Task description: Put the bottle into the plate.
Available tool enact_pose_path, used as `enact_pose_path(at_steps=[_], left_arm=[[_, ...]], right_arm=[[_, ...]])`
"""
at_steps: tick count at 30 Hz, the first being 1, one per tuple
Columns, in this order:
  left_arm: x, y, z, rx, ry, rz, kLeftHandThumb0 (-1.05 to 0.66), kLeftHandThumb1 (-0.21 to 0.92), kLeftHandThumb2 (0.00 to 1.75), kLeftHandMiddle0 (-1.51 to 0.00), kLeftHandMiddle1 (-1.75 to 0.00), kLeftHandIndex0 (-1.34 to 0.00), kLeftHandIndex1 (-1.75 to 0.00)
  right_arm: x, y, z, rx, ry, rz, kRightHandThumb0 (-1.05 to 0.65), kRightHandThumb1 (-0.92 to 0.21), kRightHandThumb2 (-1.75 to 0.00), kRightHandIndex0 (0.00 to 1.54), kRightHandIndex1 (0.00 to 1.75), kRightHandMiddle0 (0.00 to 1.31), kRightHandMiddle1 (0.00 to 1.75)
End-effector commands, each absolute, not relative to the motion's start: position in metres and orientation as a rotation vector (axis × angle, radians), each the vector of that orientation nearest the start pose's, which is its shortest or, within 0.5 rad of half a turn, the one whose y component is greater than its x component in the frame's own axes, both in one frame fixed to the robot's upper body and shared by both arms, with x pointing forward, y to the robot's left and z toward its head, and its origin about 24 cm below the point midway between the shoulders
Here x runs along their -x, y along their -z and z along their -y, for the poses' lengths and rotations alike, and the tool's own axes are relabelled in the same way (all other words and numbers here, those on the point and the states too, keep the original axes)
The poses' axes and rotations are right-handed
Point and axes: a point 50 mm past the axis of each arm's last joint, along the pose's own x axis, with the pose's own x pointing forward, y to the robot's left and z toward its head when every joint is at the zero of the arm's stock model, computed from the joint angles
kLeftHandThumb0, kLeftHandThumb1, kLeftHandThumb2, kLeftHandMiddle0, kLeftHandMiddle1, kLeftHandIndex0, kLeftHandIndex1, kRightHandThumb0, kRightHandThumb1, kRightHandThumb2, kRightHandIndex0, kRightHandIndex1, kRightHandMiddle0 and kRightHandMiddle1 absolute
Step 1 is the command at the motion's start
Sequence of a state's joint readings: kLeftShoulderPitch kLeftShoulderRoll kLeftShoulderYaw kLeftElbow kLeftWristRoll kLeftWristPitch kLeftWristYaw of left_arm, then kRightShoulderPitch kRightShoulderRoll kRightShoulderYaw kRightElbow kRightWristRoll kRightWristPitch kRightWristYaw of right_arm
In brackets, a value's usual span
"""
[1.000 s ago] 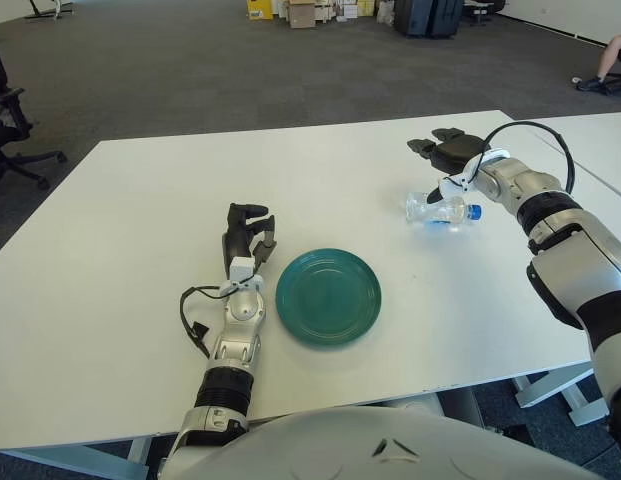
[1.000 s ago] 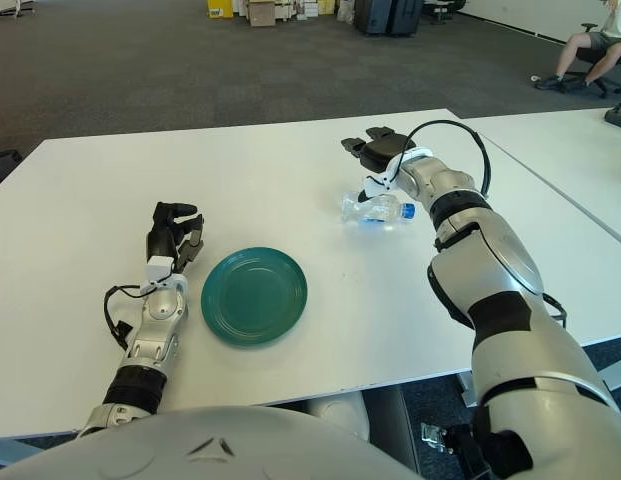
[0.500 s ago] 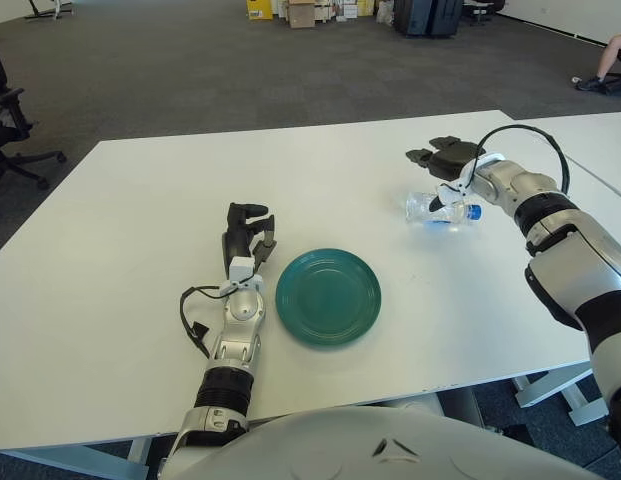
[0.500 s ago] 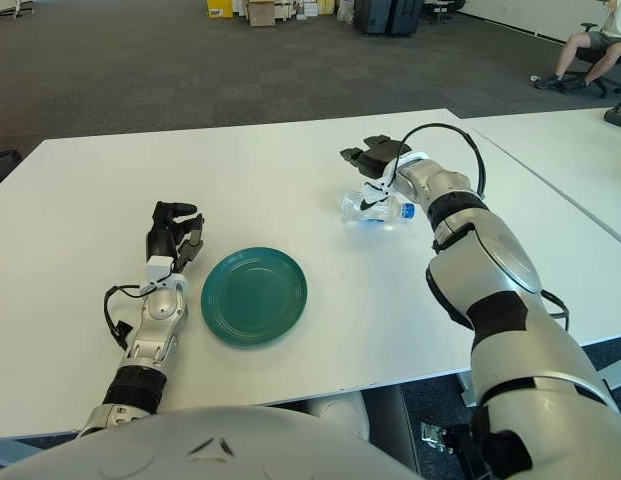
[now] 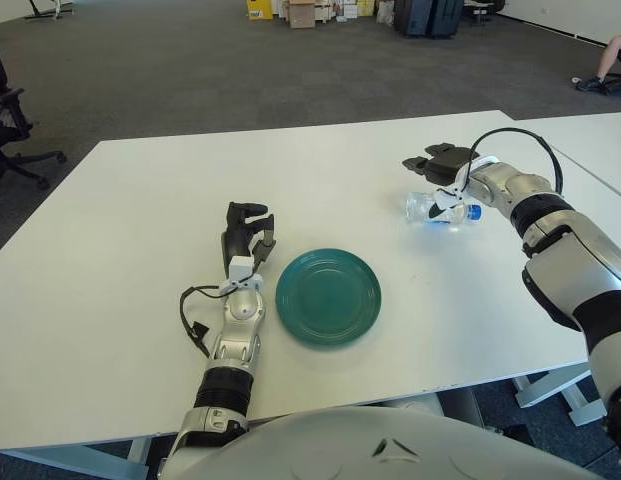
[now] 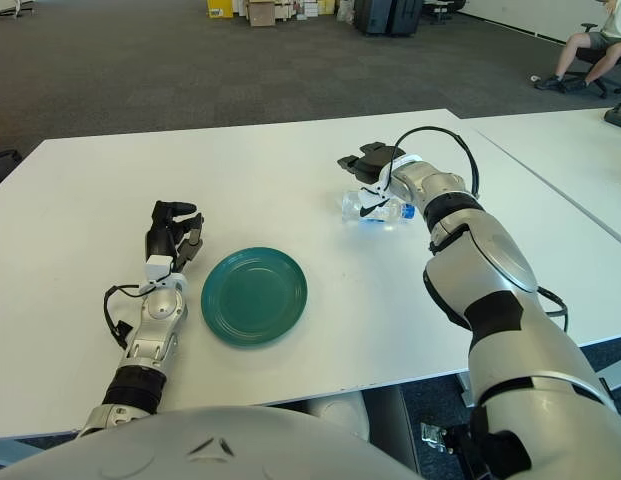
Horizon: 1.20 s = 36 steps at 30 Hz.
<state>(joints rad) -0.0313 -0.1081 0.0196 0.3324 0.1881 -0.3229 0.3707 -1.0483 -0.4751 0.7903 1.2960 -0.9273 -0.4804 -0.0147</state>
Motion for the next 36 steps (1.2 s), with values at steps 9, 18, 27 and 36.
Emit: enact_pose_path(at_steps=[9, 18, 27, 36], left_arm=[[-0.248, -0.006, -0.138, -0.080, -0.327, 0.035, -0.35, 0.92, 0.41, -0.61, -0.91, -0.32, -1.62], [-0.247, -0.005, -0.139, -0.086, -0.326, 0.035, -0.35, 0.92, 0.41, -0.60, -0.91, -0.32, -1.62], [-0.247, -0.004, -0.141, -0.087, -0.328, 0.031, -0.35, 0.92, 0.42, -0.60, -0.90, -0.30, -1.64], [-0.246, -0.004, -0.142, -0.087, -0.333, 0.033, -0.35, 0.92, 0.43, -0.59, -0.90, -0.30, -1.64]], right_arm=[[-0.381, -0.069, 0.184, 1.874, -0.721, -0.032, -1.05, -0.92, -0.10, 0.00, 0.00, 0.00, 0.00], [-0.381, -0.069, 0.186, 1.875, -0.721, -0.039, -1.05, -0.92, -0.17, 0.00, 0.00, 0.00, 0.00], [-0.381, -0.068, 0.189, 1.864, -0.699, -0.068, -1.05, -0.92, -0.18, 0.00, 0.00, 0.00, 0.00], [-0.380, -0.064, 0.195, 1.861, -0.677, -0.129, -1.05, -0.92, -0.18, 0.00, 0.00, 0.00, 0.00]])
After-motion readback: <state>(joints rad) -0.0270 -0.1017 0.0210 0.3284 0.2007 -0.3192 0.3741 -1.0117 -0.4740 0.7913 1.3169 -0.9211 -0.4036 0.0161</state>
